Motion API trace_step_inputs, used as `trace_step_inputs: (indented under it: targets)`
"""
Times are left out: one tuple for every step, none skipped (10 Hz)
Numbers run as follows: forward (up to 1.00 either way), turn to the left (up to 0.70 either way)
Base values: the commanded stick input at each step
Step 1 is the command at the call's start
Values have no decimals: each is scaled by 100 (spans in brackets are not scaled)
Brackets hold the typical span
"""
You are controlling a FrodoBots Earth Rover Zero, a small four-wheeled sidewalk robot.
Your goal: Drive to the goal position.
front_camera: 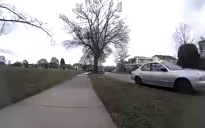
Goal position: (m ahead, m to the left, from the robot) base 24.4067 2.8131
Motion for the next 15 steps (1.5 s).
trace_step_inputs:
  targets:
    - [85, 0]
    - [85, 0]
    - [85, 0]
    - [85, 0]
    - [85, 0]
    - [85, 17]
    - [85, 34]
    - [85, 34]
    - [85, 25]
    - [85, 12]
    - [0, 0]
    - [0, 0]
    - [0, 0]
    - [0, 0]
    - [0, 0]
